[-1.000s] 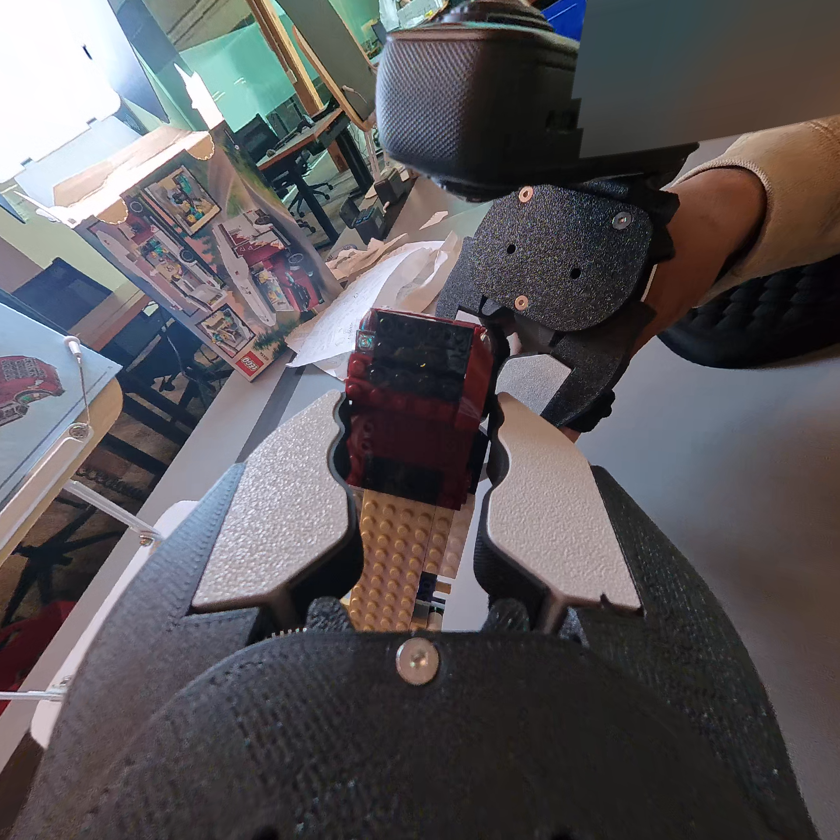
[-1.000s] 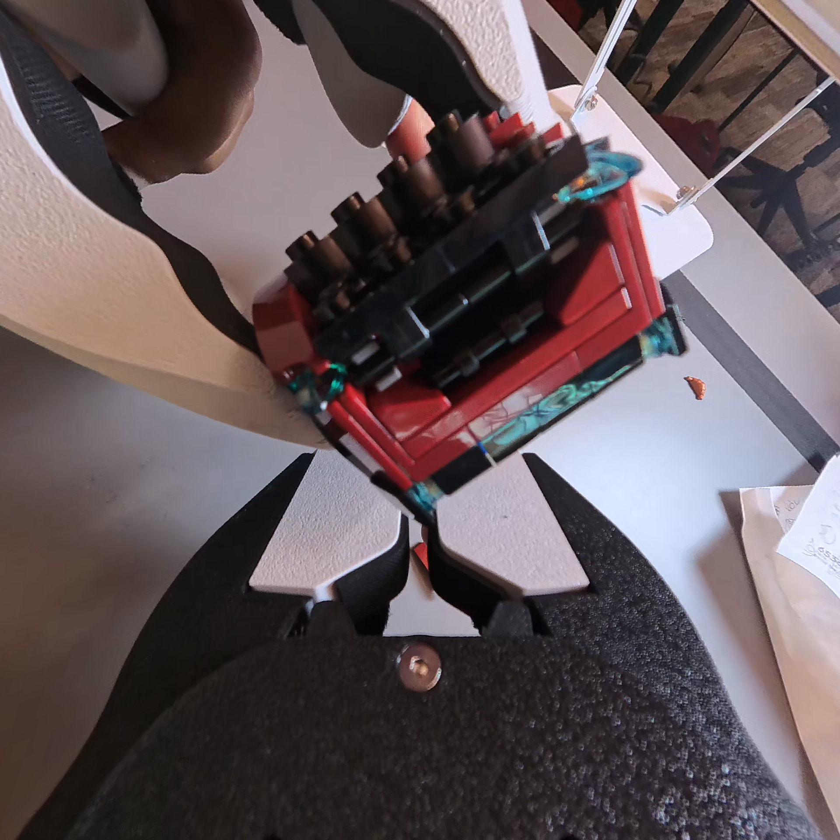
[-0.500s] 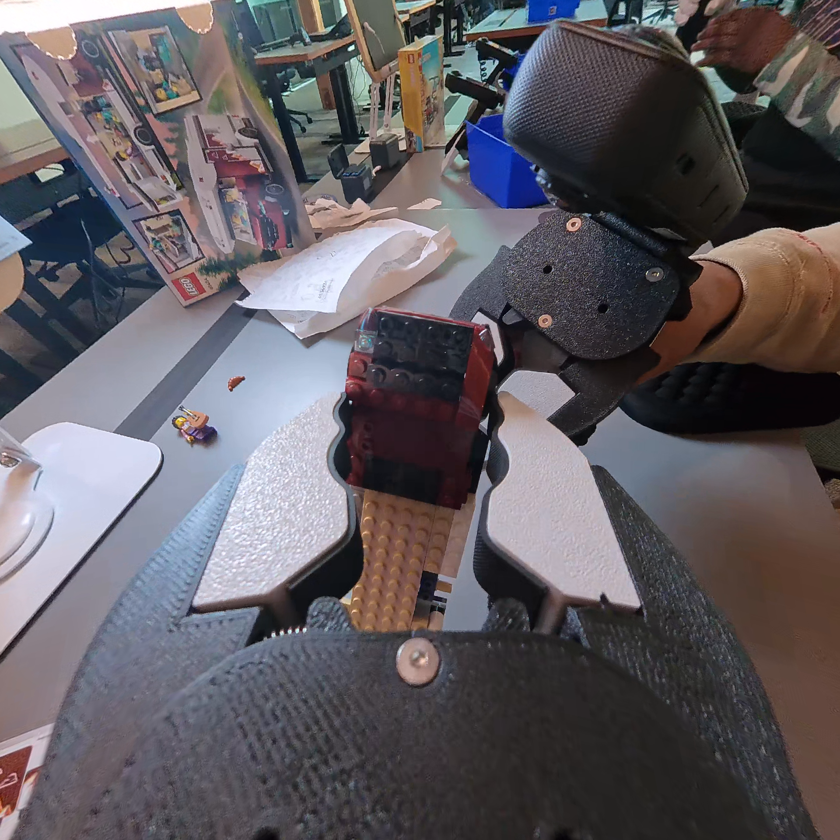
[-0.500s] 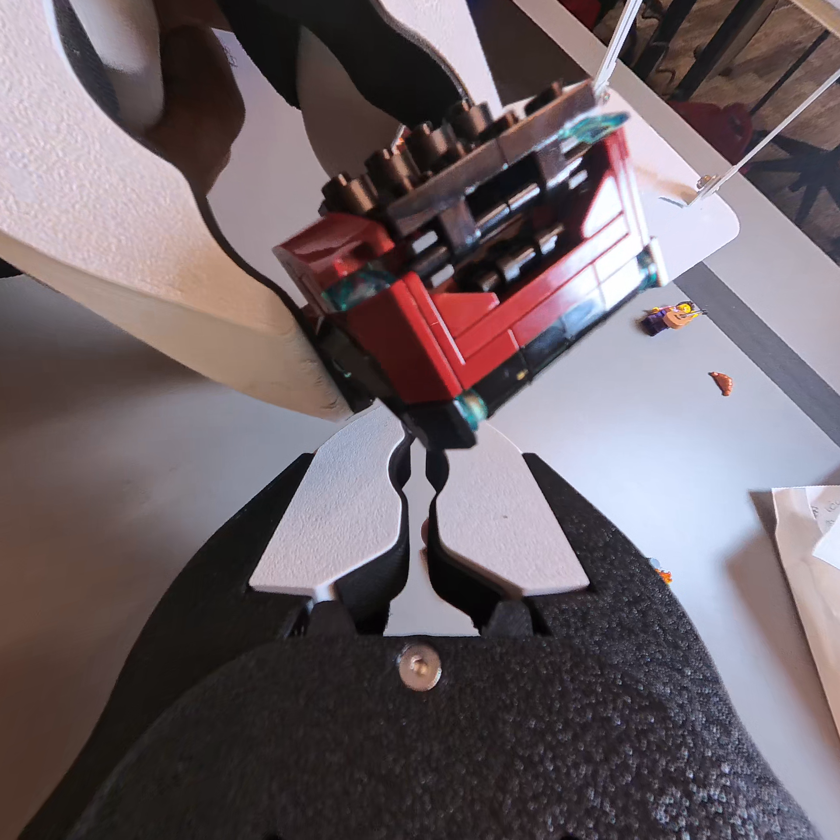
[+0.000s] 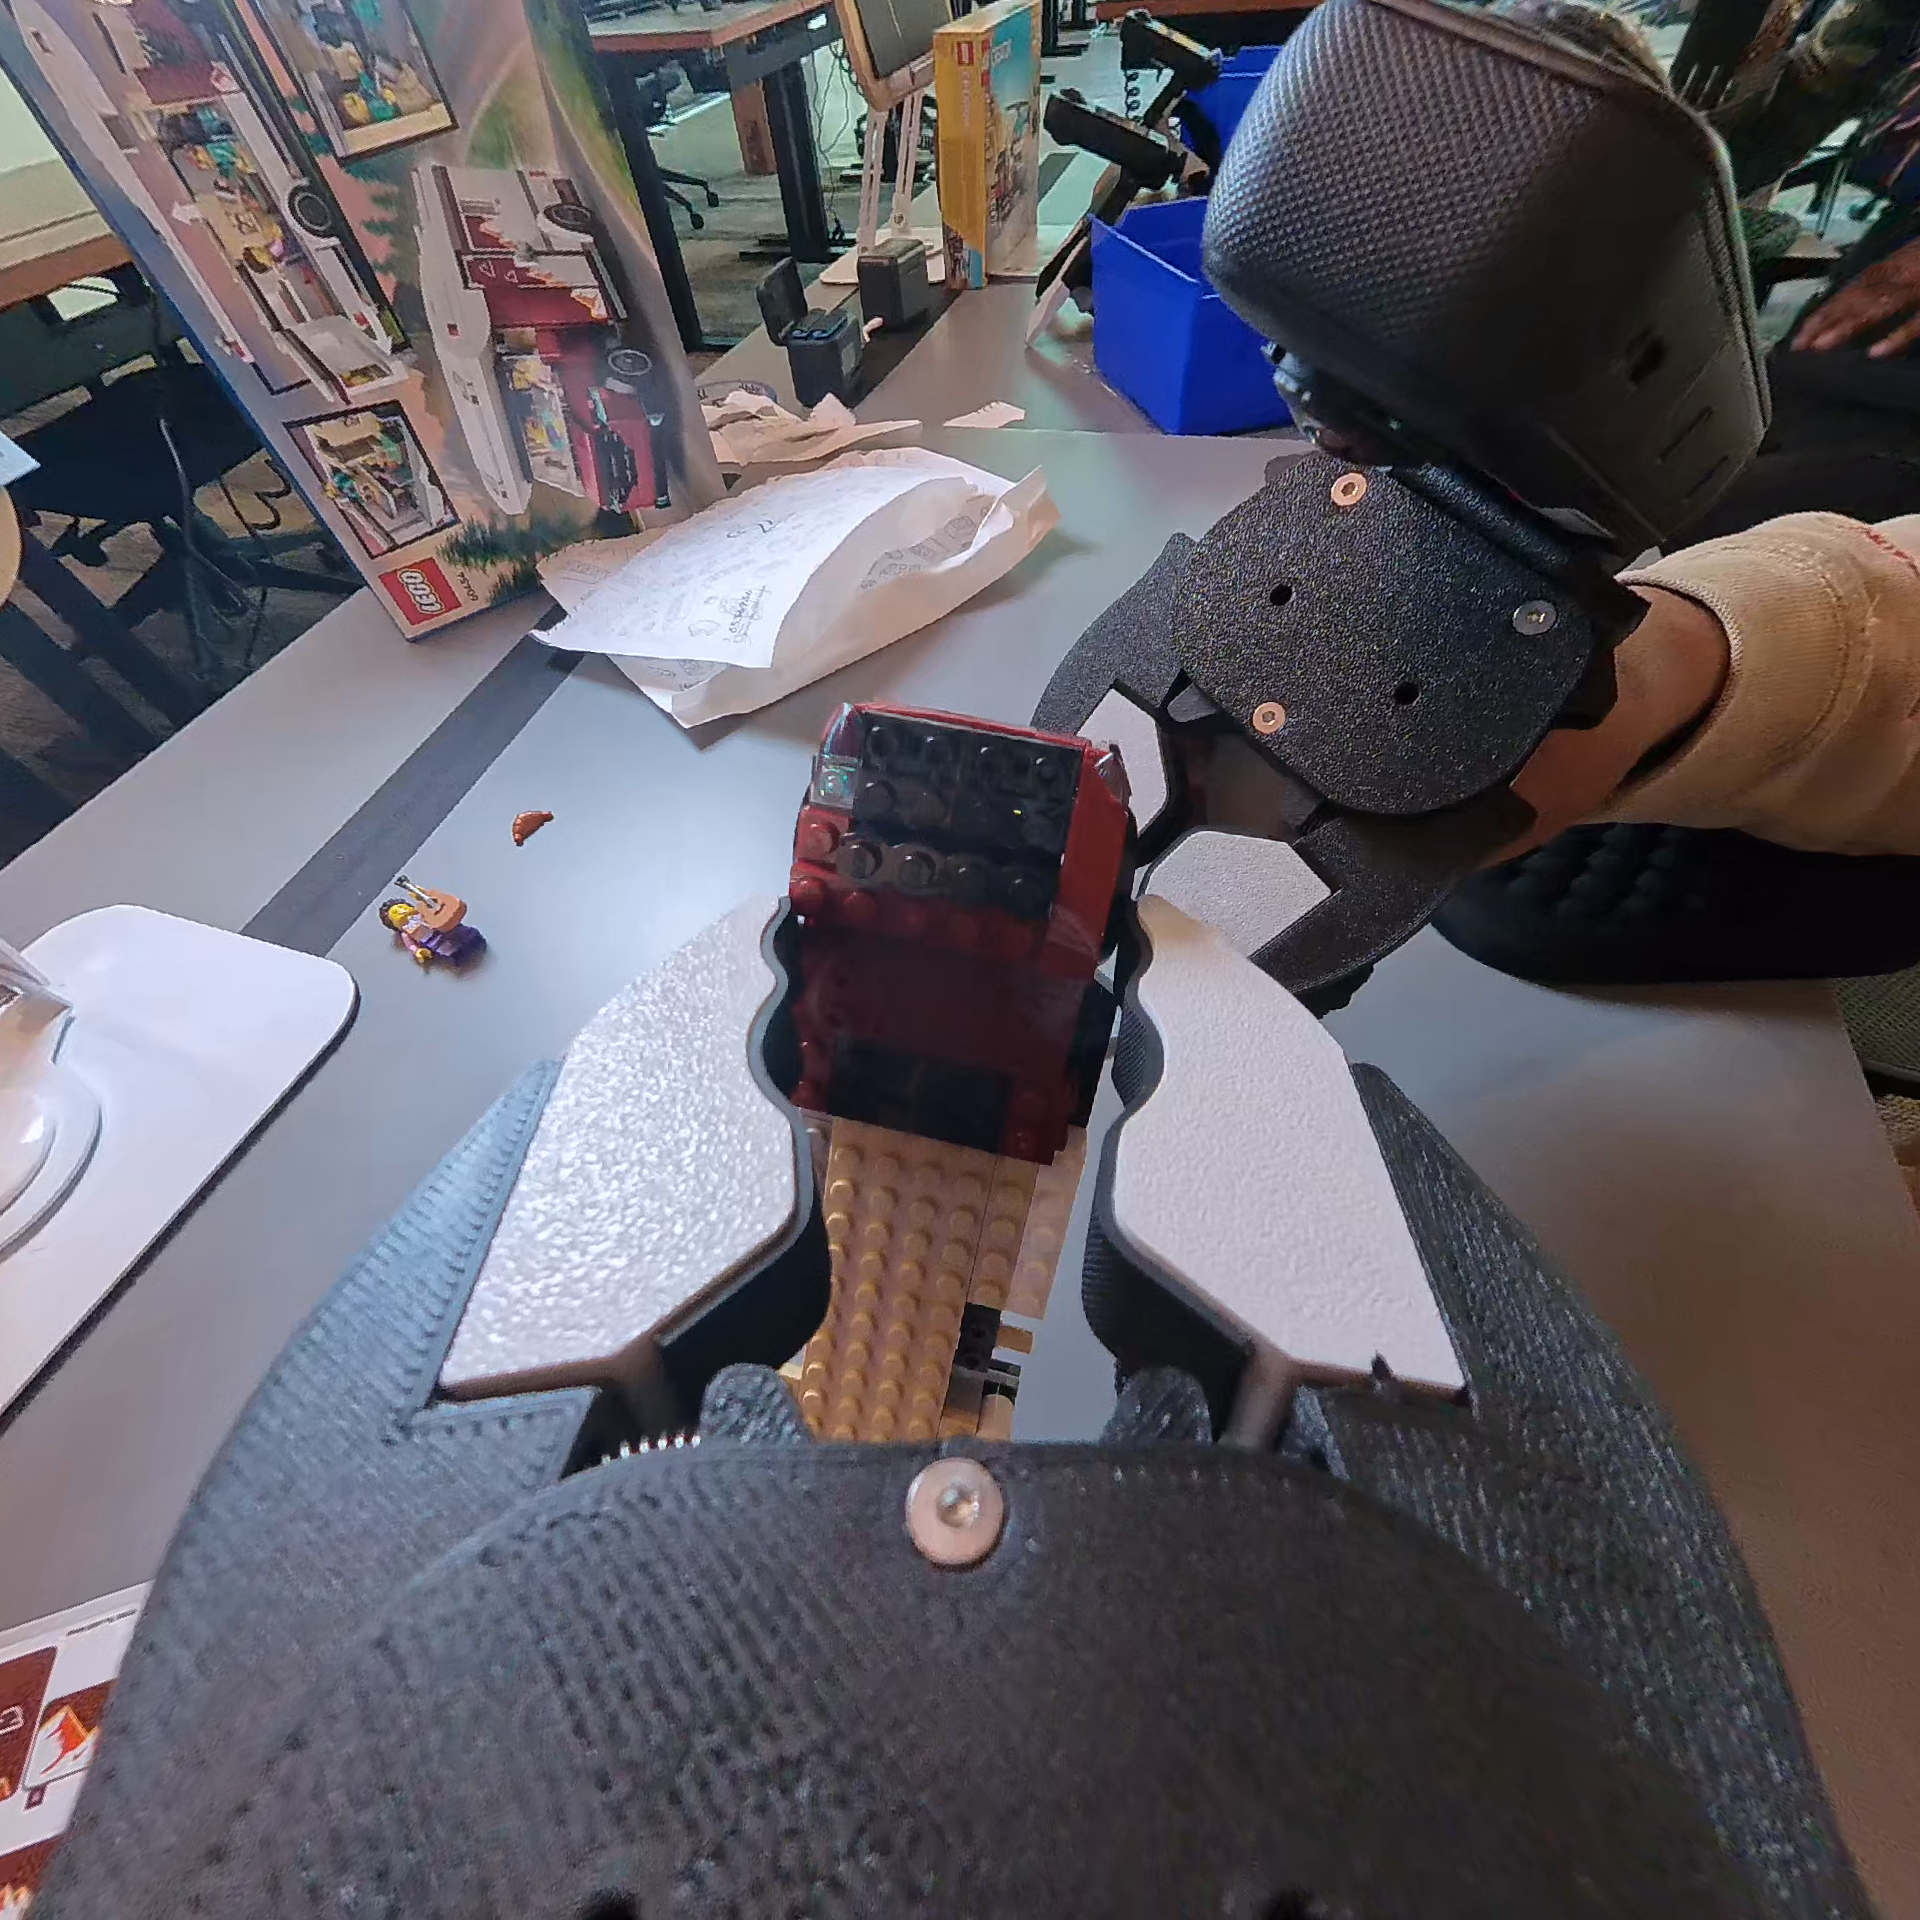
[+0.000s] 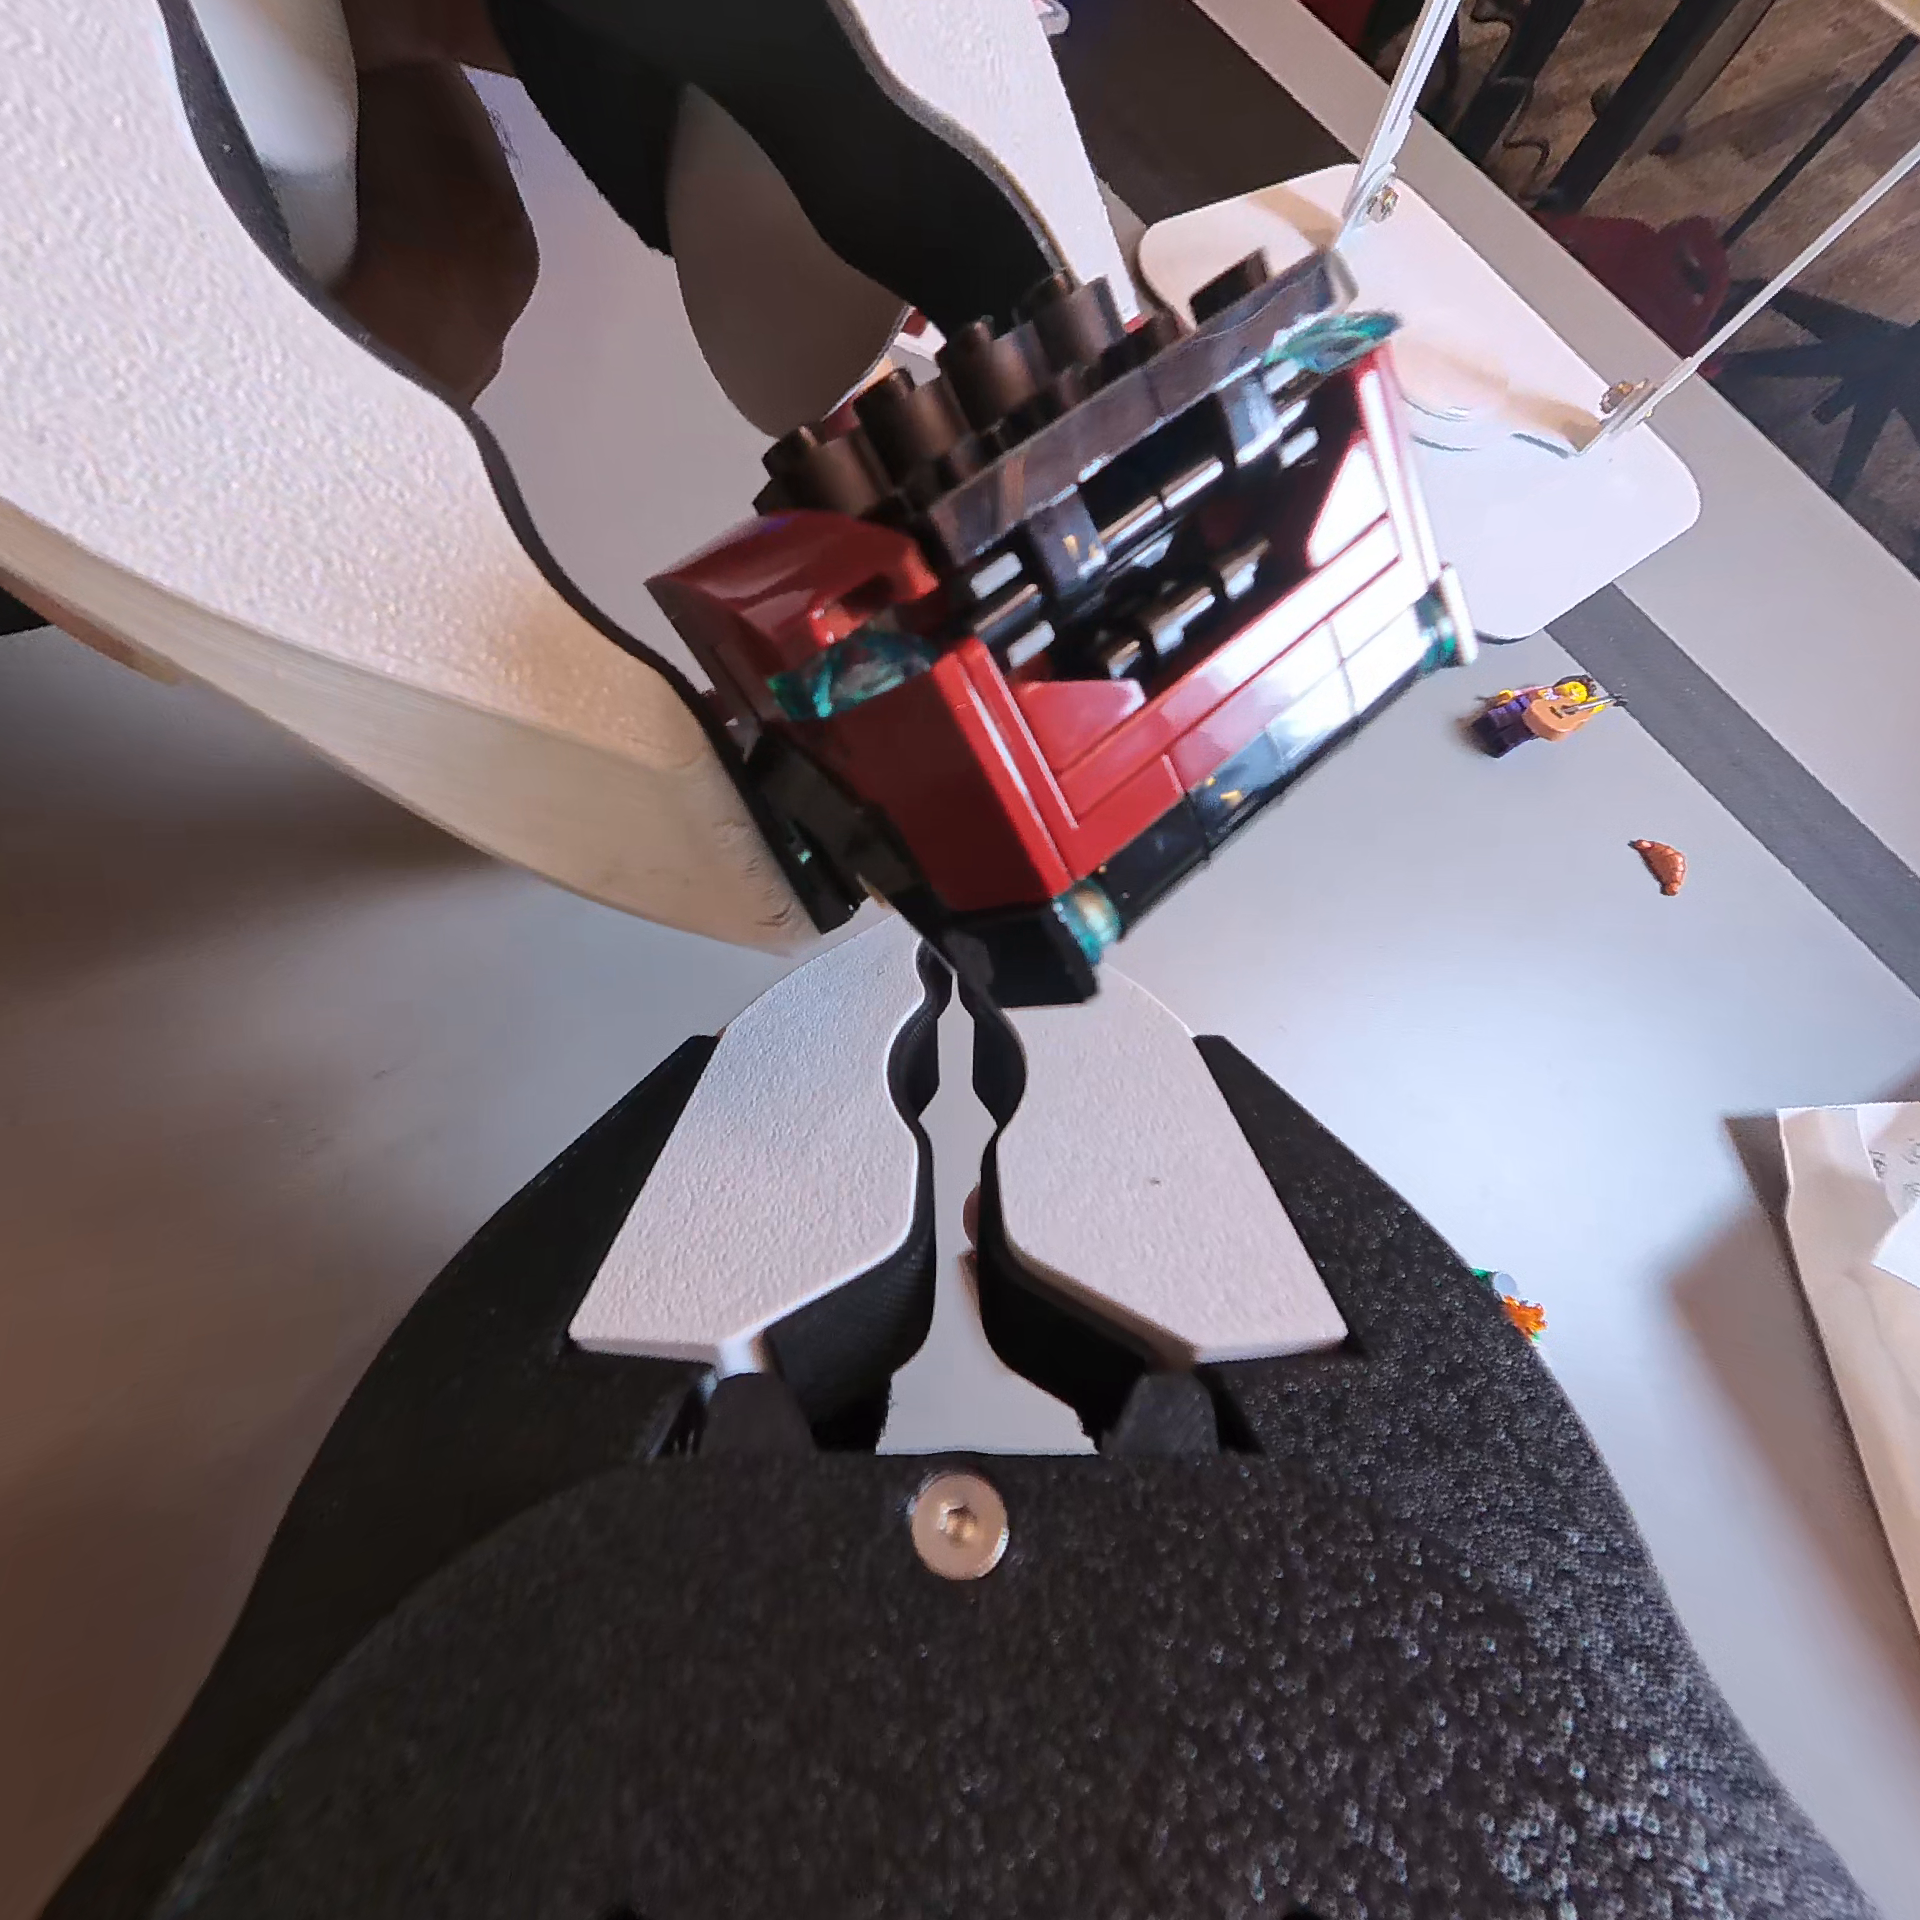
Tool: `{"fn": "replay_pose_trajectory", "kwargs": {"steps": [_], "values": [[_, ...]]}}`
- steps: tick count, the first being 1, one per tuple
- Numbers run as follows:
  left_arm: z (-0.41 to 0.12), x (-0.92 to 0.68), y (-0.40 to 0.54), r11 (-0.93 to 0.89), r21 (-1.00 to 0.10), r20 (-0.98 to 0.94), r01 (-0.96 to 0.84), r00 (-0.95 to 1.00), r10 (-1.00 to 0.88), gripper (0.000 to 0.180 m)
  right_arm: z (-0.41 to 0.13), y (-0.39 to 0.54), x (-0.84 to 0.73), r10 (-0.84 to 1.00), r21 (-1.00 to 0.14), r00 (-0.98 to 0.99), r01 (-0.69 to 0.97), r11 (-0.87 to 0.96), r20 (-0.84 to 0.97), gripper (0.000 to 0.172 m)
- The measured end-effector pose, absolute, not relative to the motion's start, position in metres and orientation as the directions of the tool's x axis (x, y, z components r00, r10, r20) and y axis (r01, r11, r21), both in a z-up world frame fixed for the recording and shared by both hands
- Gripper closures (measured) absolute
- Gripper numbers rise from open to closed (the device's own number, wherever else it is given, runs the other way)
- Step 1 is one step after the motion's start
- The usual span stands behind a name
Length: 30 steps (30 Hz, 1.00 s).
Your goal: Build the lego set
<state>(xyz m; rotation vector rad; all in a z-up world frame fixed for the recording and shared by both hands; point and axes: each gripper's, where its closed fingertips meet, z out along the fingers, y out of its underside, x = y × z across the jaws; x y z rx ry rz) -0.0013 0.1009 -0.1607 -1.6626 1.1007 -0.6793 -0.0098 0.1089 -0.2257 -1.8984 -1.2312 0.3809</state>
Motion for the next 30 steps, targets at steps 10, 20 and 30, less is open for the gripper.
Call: {"fn": "replay_pose_trajectory", "kwargs": {"steps": [10, 20, 30], "values": [[-0.215, -0.028, 0.081, -0.219, -0.643, -0.105, -0.734, 0.368, -0.924, 0.122, -0.177, 0.118, 0.06, 0.924, -0.853, 0.346, 0.519, -0.045, 0.162, 0.138], [-0.287, -0.021, 0.063, -0.238, -0.394, -0.017, -0.887, 0.266, -0.964, 0.121, -0.256, 0.085, 0.12, 0.955, -0.755, 0.281, 0.646, -0.118, 0.091, 0.138], [-0.287, -0.023, 0.064, -0.173, -0.441, -0.116, -0.881, 0.247, -0.962, 0.105, -0.285, 0.09, 0.073, 0.984, -0.6, 0.105, 0.8, 0.003, 0.146, 0.144]]}}
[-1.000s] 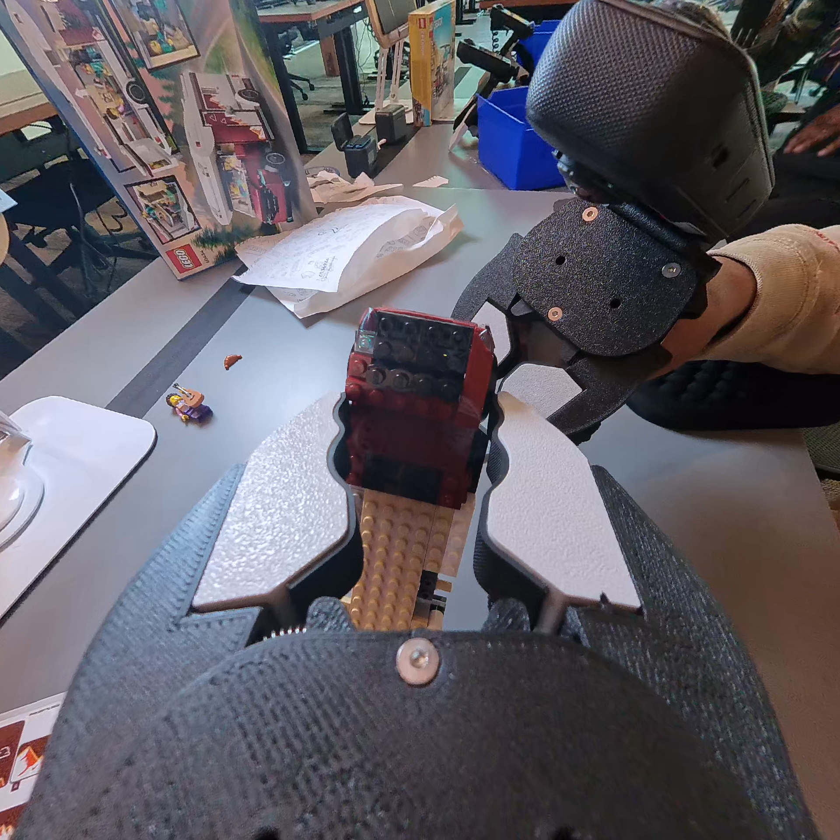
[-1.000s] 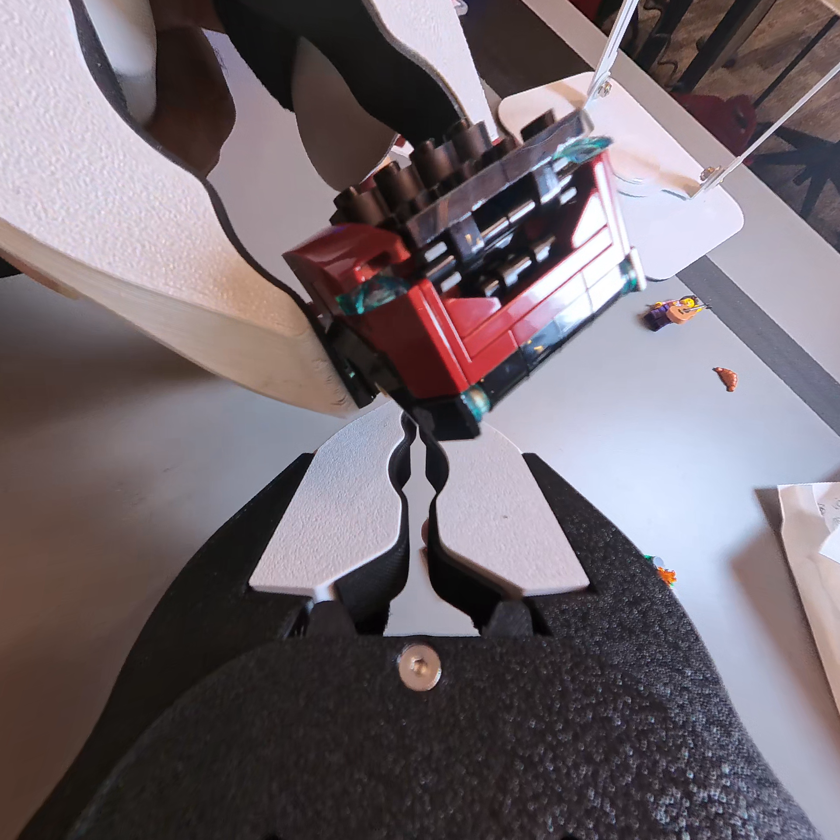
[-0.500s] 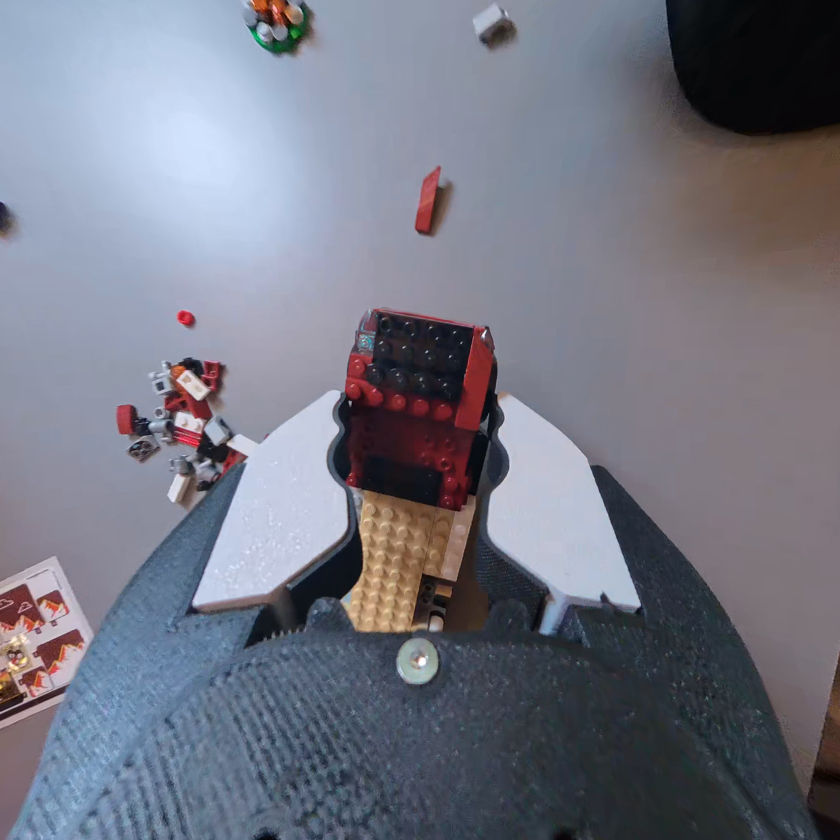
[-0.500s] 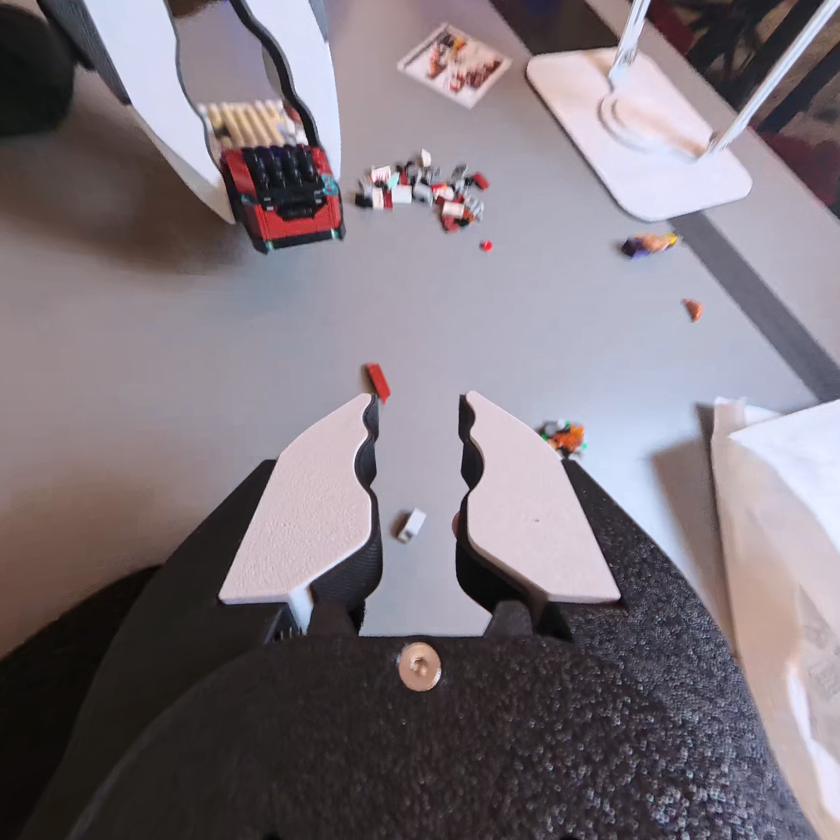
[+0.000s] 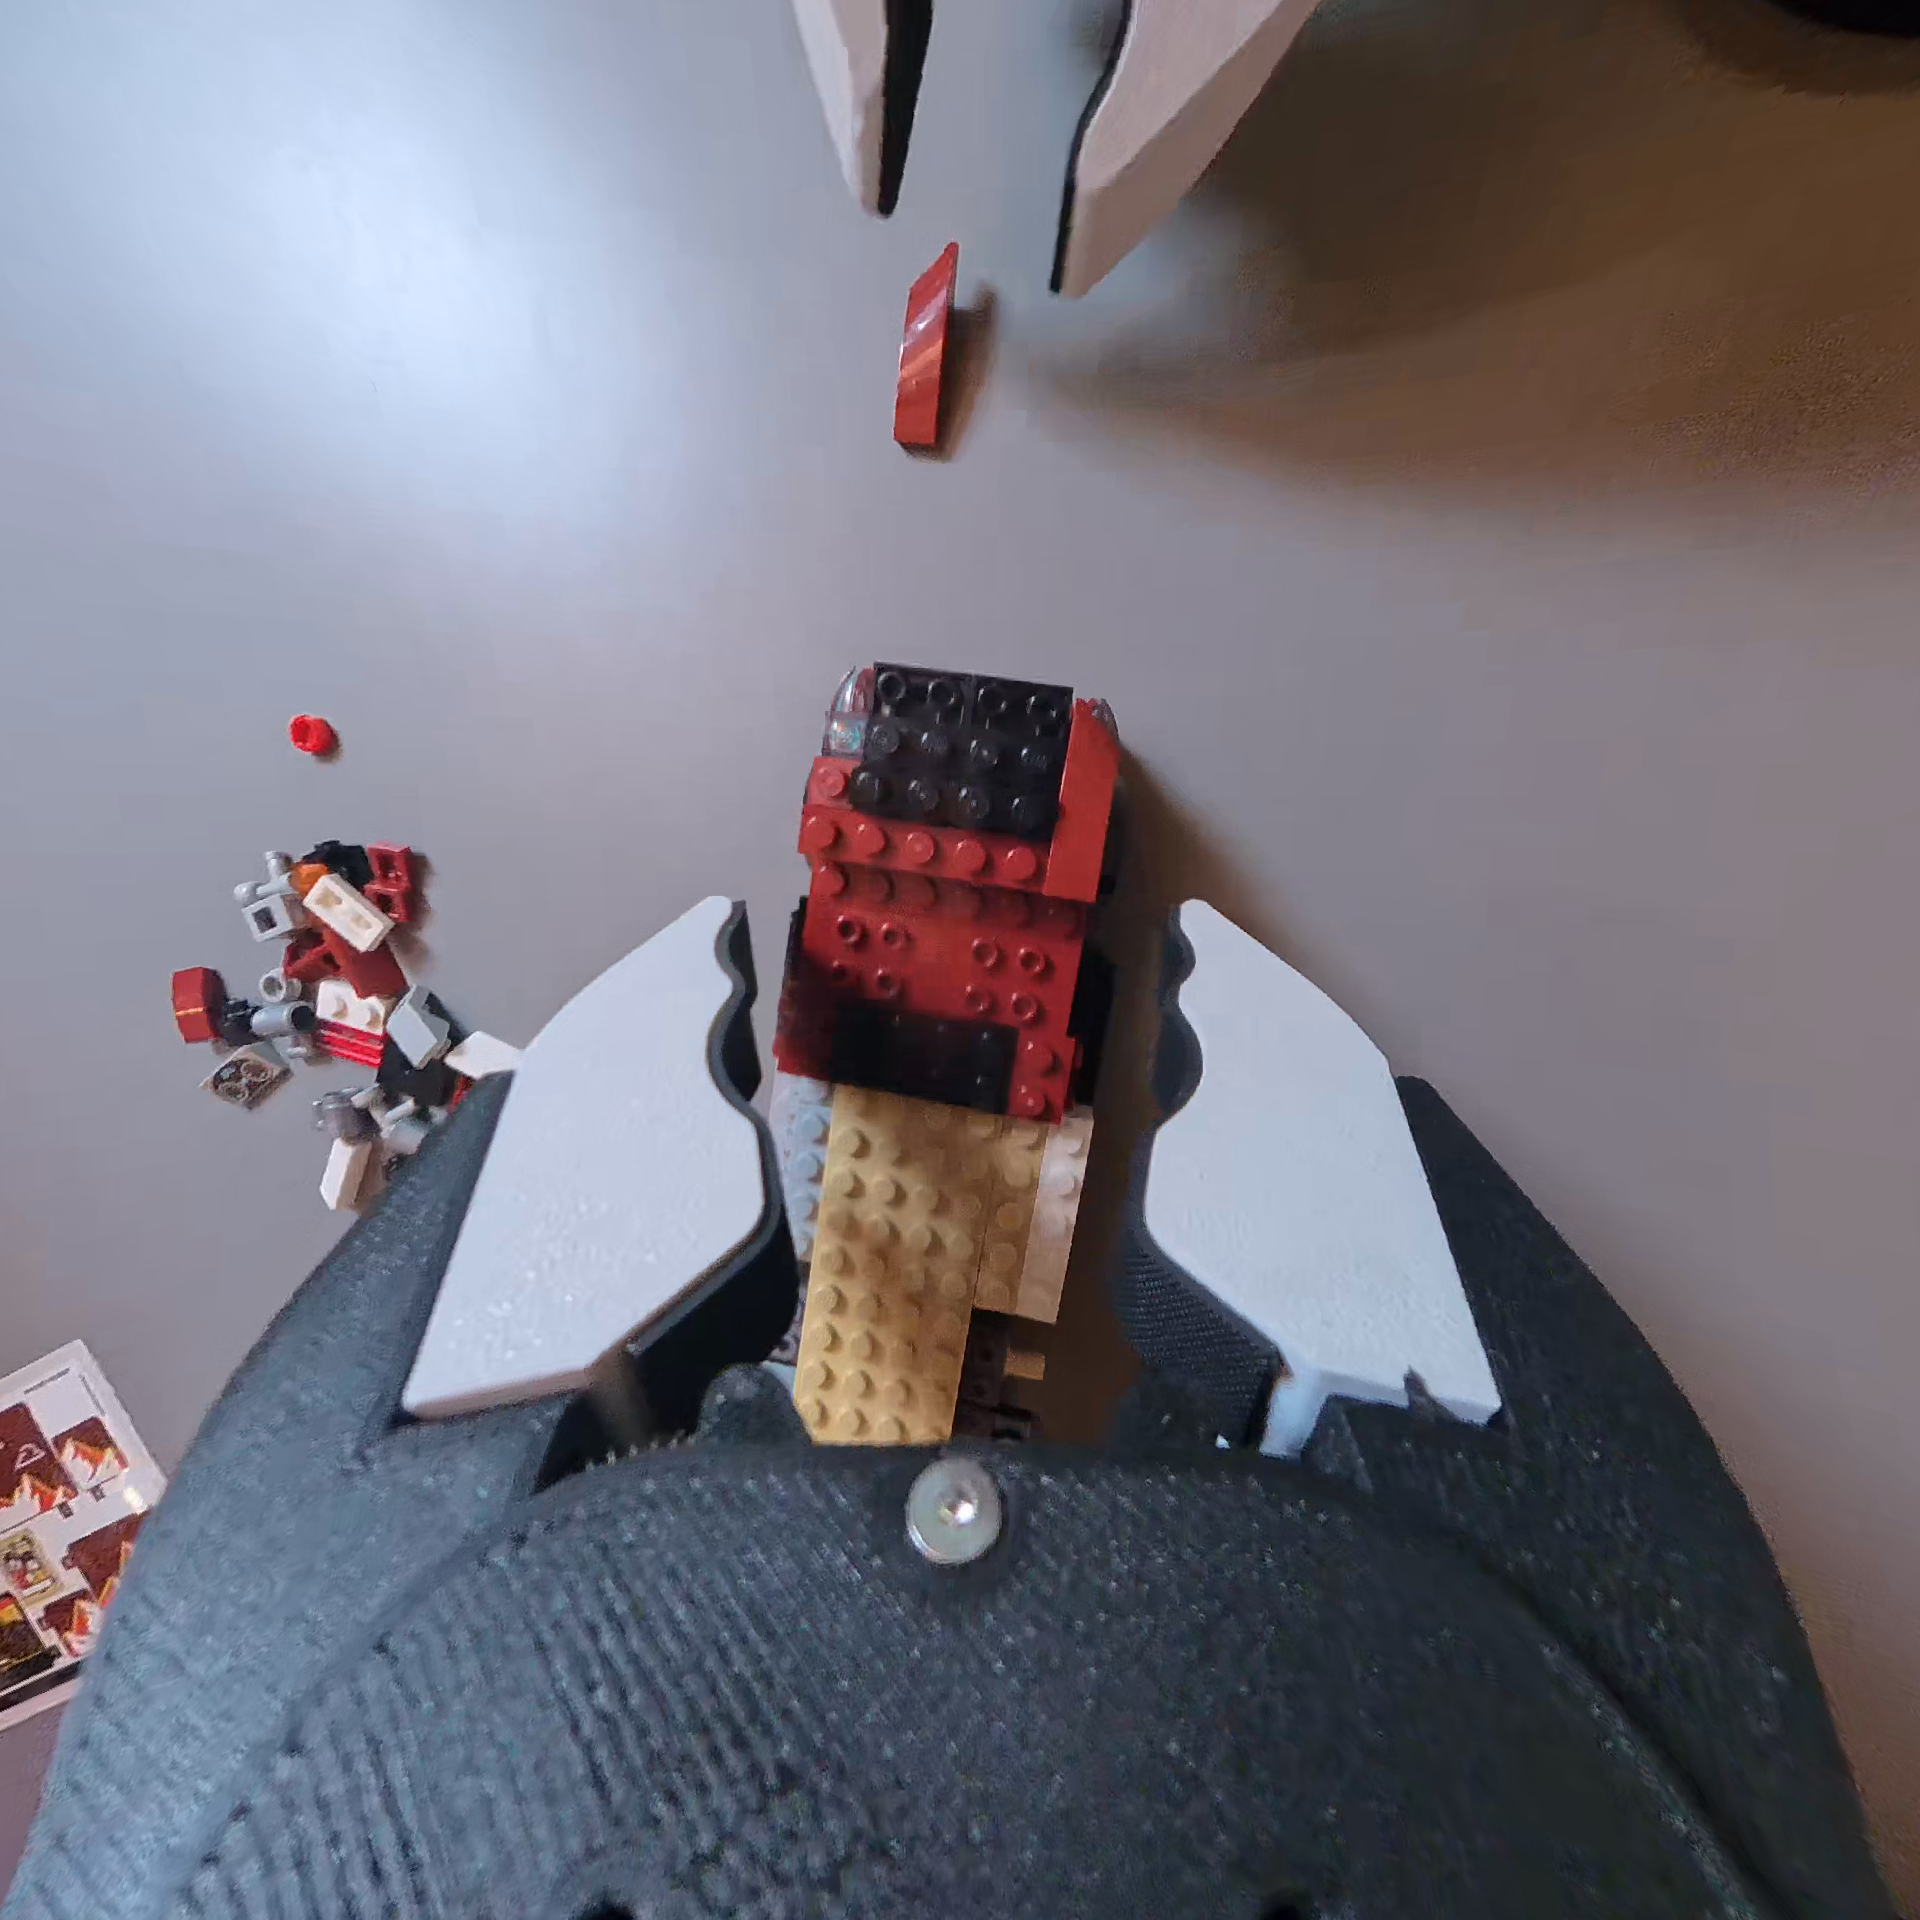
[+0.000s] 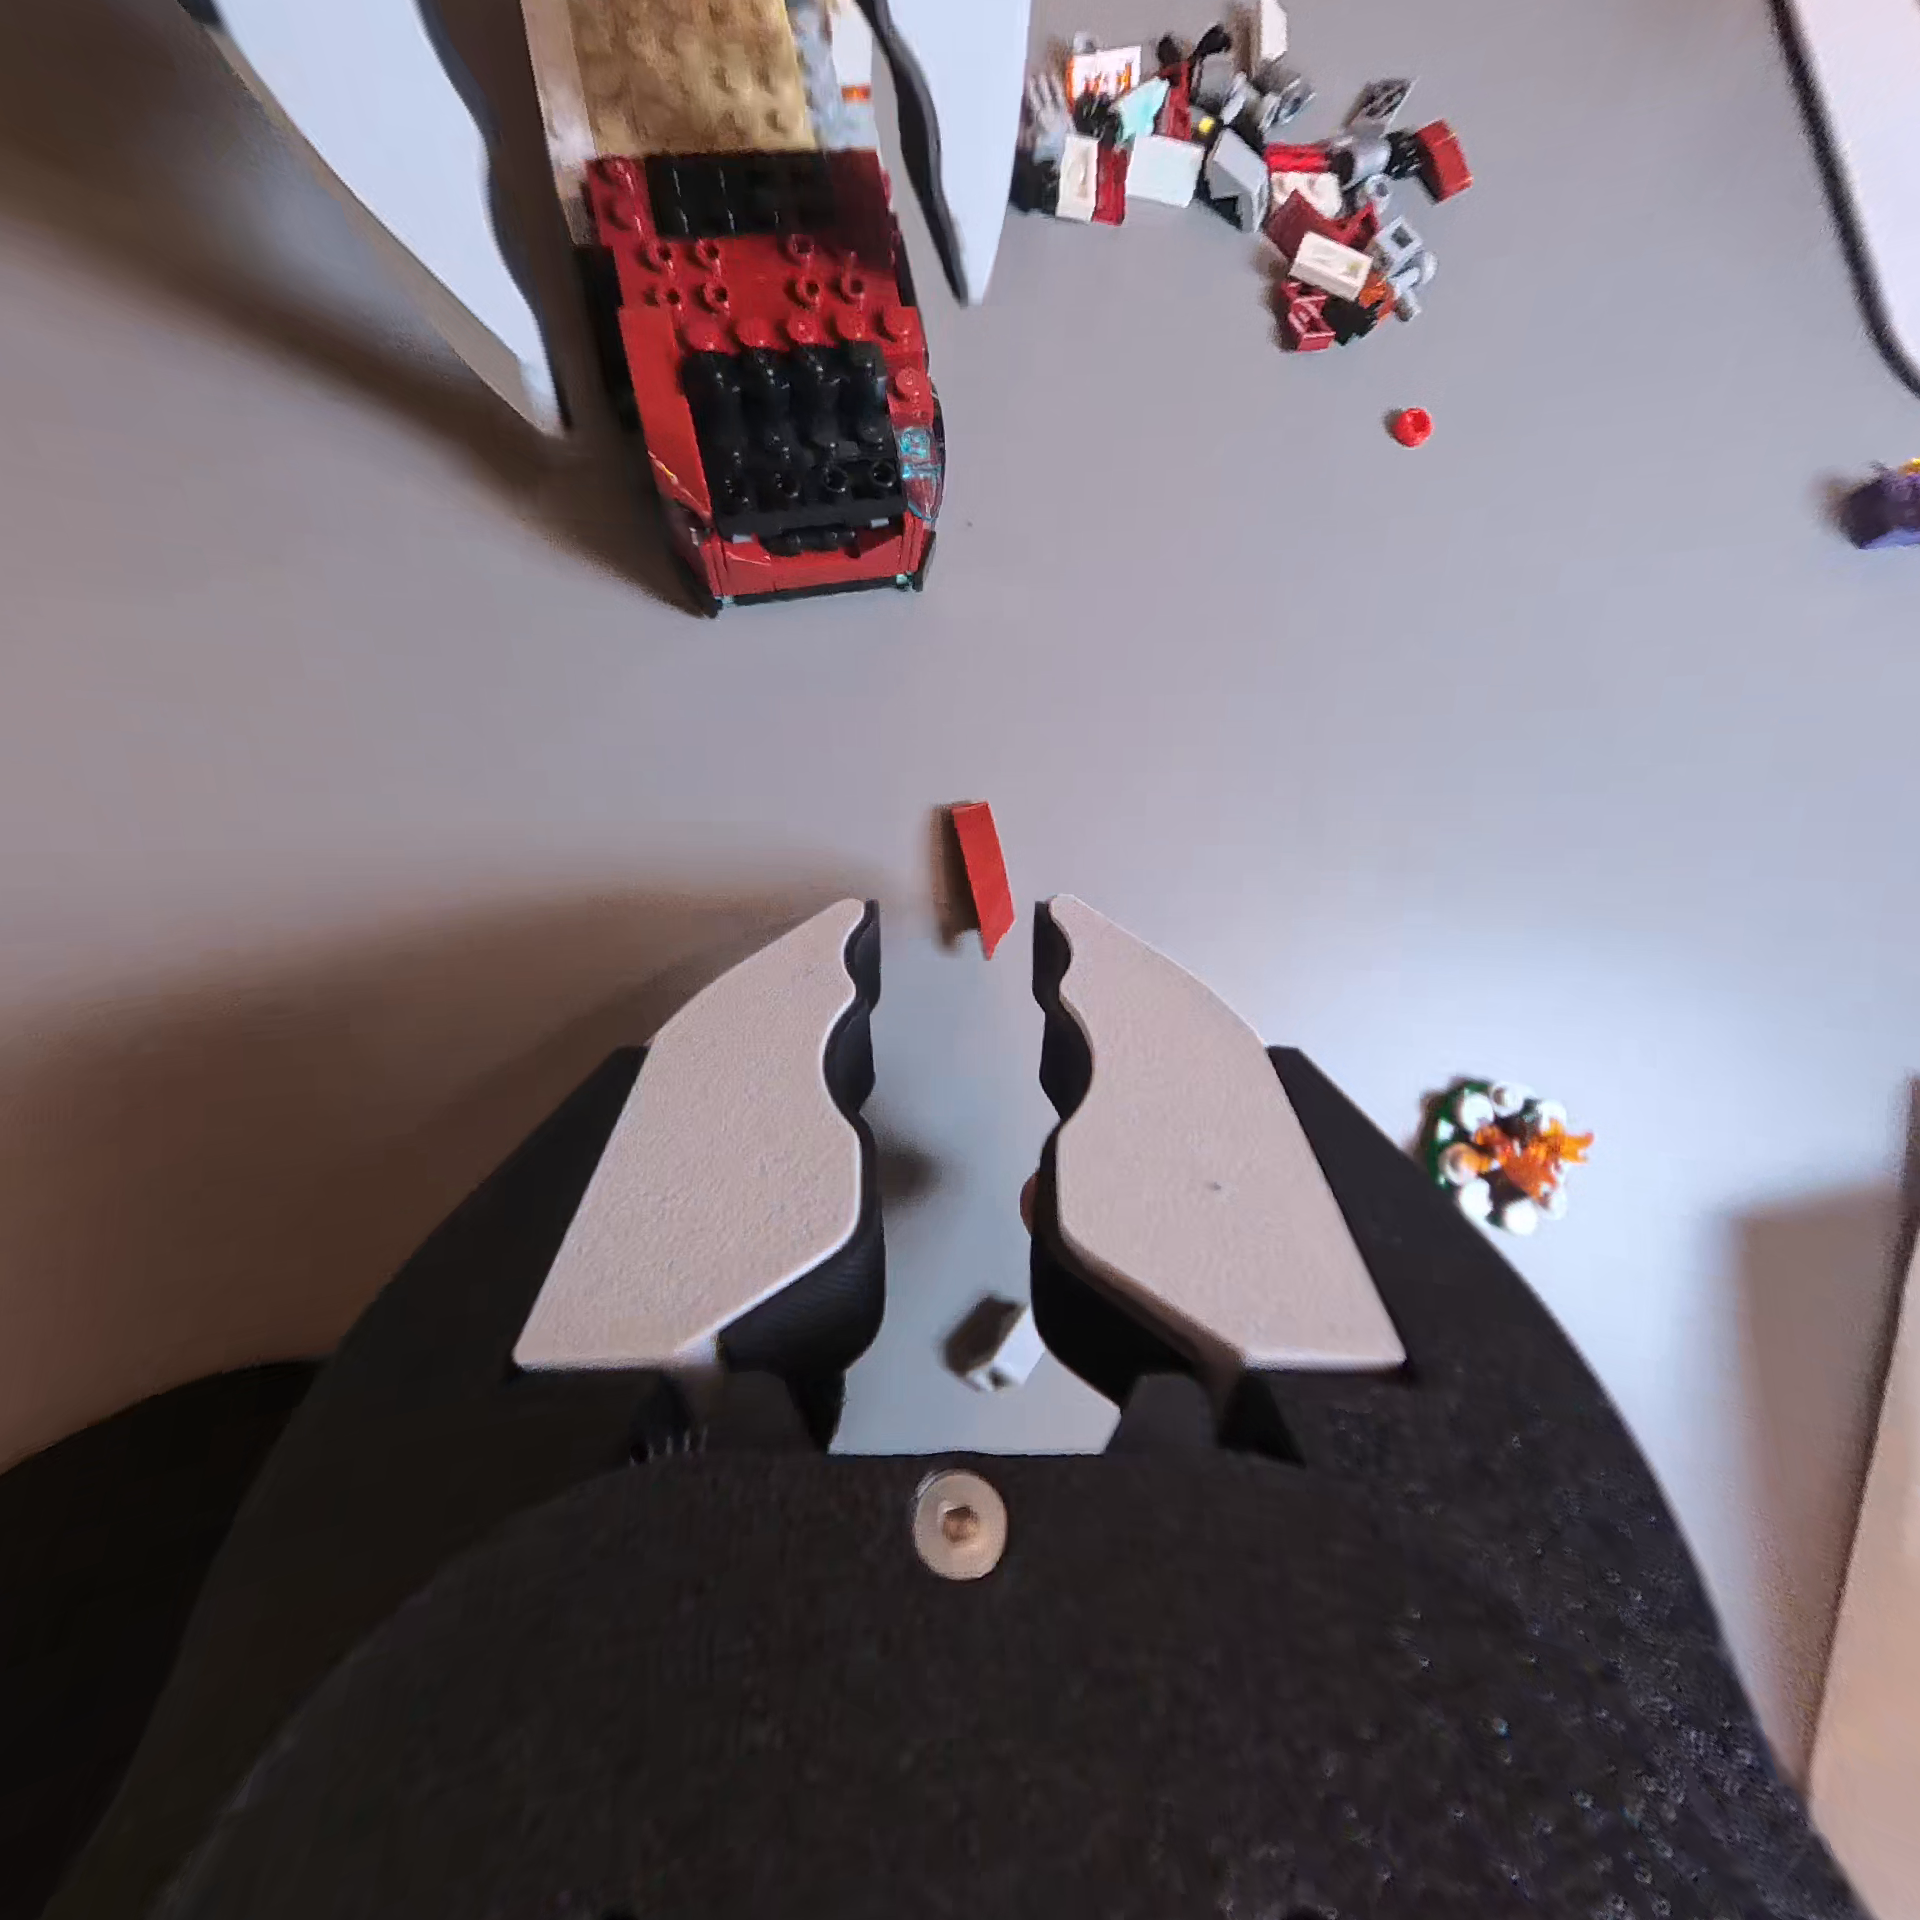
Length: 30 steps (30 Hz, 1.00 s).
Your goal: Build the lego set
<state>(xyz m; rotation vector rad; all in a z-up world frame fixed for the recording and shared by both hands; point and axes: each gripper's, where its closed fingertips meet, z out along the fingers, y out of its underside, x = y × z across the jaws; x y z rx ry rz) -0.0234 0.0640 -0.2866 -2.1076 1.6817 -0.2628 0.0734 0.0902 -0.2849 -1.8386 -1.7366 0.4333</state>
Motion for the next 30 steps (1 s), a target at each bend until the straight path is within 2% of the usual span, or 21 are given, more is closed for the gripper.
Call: {"fn": "replay_pose_trajectory", "kwargs": {"steps": [5, 13, 16, 23, 30], "values": [[-0.279, -0.042, 0.064, -0.187, -0.513, -0.13, -0.838, 0.292, -0.948, 0.108, -0.295, 0.098, 0.068, 0.995, -0.534, 0.038, 0.845, 0.016, 0.09, 0.152], [-0.288, -0.034, 0.065, -0.121, -0.513, -0.129, -0.85, 0.215, -0.968, 0.118, -0.299, 0.099, 0.066, 0.999, -0.503, 0.018, 0.864, 0.009, 0.05, 0.164], [-0.29, -0.029, 0.067, -0.099, -0.511, -0.123, -0.854, 0.187, -0.975, 0.118, -0.295, 0.096, 0.06, 0.998, -0.541, 0.012, 0.841, 0.021, 0.057, 0.164], [-0.289, -0.025, 0.066, -0.045, -0.529, -0.13, -0.848, 0.134, -0.982, 0.124, -0.248, 0.094, 0.024, 0.998, -0.716, -0.033, 0.695, 0.065, 0.059, 0.164], [-0.289, -0.026, 0.064, -0.037, -0.551, -0.111, -0.834, 0.118, -0.987, 0.123, -0.253, 0.096, -0.002, 0.997, -0.719, -0.071, 0.693, 0.049, 0.0, 0.164]]}}
